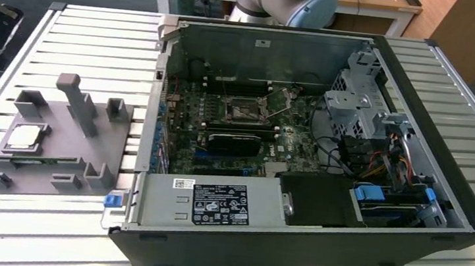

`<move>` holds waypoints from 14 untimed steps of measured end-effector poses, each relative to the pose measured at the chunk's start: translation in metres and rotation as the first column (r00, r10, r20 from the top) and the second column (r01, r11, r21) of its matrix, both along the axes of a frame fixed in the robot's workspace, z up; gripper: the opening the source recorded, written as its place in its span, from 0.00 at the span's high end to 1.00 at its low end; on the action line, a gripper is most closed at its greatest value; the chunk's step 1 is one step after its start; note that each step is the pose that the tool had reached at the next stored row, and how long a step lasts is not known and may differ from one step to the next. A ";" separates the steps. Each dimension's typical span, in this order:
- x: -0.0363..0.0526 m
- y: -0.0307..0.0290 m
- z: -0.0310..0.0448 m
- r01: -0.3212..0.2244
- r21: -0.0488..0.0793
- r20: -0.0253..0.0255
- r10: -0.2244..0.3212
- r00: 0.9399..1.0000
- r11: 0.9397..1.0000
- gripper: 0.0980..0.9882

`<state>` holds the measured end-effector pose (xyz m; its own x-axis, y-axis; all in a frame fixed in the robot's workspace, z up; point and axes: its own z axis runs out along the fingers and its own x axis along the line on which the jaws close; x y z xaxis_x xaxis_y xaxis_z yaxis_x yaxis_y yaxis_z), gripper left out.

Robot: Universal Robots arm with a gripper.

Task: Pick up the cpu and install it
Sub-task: 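Reach for the cpu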

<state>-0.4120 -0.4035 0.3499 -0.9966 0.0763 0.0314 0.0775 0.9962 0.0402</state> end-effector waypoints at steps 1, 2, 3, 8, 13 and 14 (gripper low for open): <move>-0.0030 0.0000 -0.0003 0.000 0.000 0.000 0.000 1.000 1.000 0.99; -0.0059 0.0000 -0.0006 0.000 0.000 0.000 0.000 1.000 1.000 0.99; -0.0084 0.0000 -0.0007 0.000 0.000 0.000 0.000 1.000 1.000 0.99; -0.0196 -0.0001 -0.0015 0.000 0.000 0.000 0.000 1.000 1.000 0.99; -0.0282 0.0000 -0.0022 0.000 0.000 -0.001 0.000 1.000 1.000 0.99; -0.0293 0.0000 -0.0024 0.000 0.000 -0.001 0.000 1.000 1.000 0.99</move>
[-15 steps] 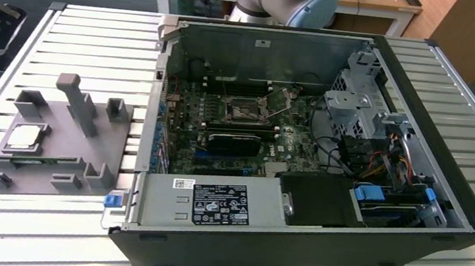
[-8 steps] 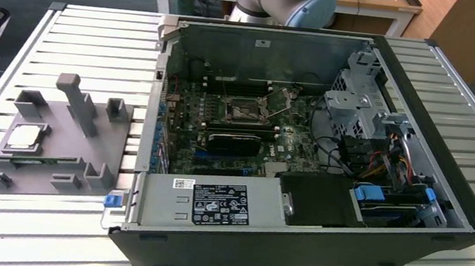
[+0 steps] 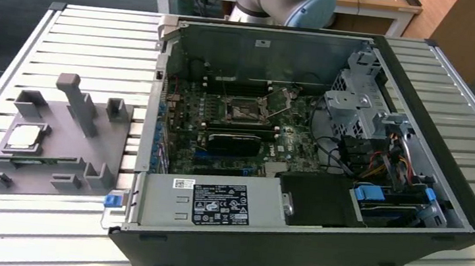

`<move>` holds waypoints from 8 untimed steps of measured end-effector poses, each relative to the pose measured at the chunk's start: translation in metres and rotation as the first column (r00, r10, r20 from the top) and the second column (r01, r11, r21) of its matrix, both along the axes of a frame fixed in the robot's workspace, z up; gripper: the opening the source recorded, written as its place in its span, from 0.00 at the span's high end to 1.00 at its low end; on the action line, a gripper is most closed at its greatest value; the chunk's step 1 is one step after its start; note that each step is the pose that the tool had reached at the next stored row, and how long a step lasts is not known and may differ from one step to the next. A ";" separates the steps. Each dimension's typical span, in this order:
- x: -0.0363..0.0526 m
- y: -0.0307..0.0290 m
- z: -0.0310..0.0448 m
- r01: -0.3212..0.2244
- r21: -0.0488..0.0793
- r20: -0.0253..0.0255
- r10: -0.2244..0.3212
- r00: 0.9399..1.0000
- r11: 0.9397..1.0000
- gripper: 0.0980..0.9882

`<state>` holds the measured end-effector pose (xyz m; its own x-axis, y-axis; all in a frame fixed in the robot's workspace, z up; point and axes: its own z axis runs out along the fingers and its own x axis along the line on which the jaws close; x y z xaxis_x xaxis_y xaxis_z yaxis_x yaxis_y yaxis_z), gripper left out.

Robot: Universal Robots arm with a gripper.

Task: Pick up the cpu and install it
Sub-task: 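Pick up the cpu and move it towards the insertion slot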

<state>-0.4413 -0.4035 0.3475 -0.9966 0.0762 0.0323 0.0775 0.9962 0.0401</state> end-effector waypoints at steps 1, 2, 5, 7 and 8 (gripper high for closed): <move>-0.0007 0.0000 -0.0004 0.000 0.000 -0.001 0.000 1.000 1.000 0.99; -0.0018 0.0000 -0.0007 0.000 0.000 -0.001 0.000 1.000 1.000 0.99; -0.0027 -0.0001 -0.0022 0.000 0.000 -0.001 0.000 1.000 1.000 0.99; -0.0028 -0.0001 -0.0028 0.000 0.000 -0.002 0.000 1.000 1.000 0.99; -0.0029 -0.0002 -0.0033 0.000 0.000 -0.002 0.000 1.000 1.000 0.99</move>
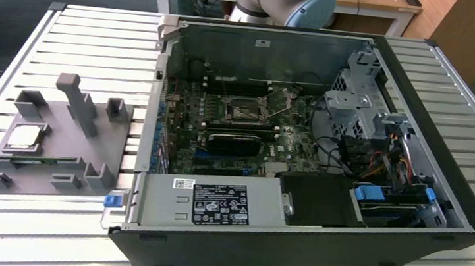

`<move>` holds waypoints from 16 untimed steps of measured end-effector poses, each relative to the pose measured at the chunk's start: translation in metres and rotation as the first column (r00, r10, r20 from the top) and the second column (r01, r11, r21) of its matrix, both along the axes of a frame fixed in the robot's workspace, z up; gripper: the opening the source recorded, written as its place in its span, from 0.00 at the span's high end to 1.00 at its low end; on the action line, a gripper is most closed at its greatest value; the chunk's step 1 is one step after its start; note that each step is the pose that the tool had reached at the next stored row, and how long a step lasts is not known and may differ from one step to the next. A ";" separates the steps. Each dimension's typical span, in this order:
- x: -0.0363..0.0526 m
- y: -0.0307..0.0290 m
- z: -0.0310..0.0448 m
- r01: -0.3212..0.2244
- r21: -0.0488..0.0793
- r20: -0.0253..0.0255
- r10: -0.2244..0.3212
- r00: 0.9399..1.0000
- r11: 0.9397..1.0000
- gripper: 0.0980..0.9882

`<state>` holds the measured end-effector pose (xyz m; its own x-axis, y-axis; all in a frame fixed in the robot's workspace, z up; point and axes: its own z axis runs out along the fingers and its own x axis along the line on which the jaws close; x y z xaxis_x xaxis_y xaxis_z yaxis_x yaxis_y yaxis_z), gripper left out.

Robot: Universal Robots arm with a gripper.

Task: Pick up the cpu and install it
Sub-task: 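Pick up the cpu and move it towards the insertion slot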

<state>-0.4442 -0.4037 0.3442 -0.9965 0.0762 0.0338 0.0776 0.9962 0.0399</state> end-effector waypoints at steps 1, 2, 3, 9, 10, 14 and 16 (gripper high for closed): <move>-0.0004 -0.0004 -0.0004 0.000 0.001 0.002 0.000 1.000 1.000 0.99; -0.0008 -0.0007 -0.0012 0.000 0.003 0.006 0.000 1.000 1.000 0.99; -0.0007 -0.0006 -0.0023 0.000 0.004 0.008 0.000 1.000 1.000 0.99; -0.0011 -0.0009 -0.0102 0.000 0.011 0.014 0.000 1.000 1.000 0.99; -0.0011 -0.0009 -0.0121 0.000 0.011 0.014 0.000 1.000 1.000 0.99; -0.0015 -0.0010 -0.0190 -0.002 0.011 0.015 0.001 1.000 1.000 0.99; -0.0015 -0.0010 -0.0226 -0.004 0.011 0.015 0.004 1.000 1.000 0.99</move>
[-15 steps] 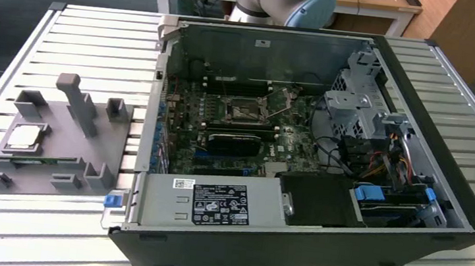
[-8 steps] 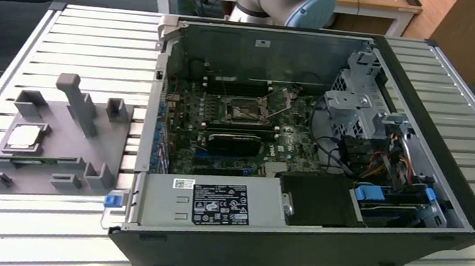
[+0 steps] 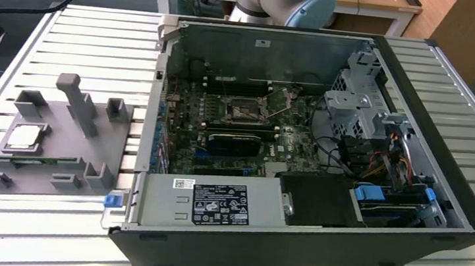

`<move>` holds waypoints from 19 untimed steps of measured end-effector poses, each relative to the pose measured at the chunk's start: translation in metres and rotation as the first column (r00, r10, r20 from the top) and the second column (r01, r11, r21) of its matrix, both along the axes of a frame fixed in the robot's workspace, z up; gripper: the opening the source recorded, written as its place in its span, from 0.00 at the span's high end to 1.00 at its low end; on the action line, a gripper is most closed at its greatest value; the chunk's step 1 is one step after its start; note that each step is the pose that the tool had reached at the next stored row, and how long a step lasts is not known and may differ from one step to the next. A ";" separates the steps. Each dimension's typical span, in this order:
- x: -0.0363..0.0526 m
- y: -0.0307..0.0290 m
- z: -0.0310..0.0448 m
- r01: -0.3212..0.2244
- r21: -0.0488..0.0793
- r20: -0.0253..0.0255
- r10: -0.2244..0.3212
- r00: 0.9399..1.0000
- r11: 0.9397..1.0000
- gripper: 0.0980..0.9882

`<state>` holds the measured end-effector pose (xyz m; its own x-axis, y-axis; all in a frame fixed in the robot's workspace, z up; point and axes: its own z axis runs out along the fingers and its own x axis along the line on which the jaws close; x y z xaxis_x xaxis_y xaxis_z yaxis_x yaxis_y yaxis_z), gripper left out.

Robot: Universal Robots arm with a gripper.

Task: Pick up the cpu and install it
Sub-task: 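Pick up the cpu and move it towards the insertion slot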

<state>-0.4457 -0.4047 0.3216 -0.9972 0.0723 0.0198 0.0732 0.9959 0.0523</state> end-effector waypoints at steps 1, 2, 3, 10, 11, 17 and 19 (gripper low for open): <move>-0.0002 -0.0005 -0.0017 -0.004 0.000 0.000 0.004 1.000 1.000 0.99; -0.0002 -0.0011 -0.0030 -0.011 0.000 0.000 0.011 1.000 1.000 0.99; -0.0002 -0.0013 -0.0042 -0.022 0.000 0.000 0.022 1.000 1.000 0.92; -0.0002 -0.0016 -0.0155 -0.053 0.002 0.000 0.053 0.999 0.999 0.65; -0.0002 -0.0016 -0.0174 -0.054 0.002 0.000 0.054 0.999 0.999 0.59; -0.0002 -0.0017 -0.0280 -0.054 0.002 0.001 0.054 0.999 0.999 0.38; -0.0002 -0.0017 -0.0307 -0.054 0.002 0.001 0.054 0.999 0.999 0.38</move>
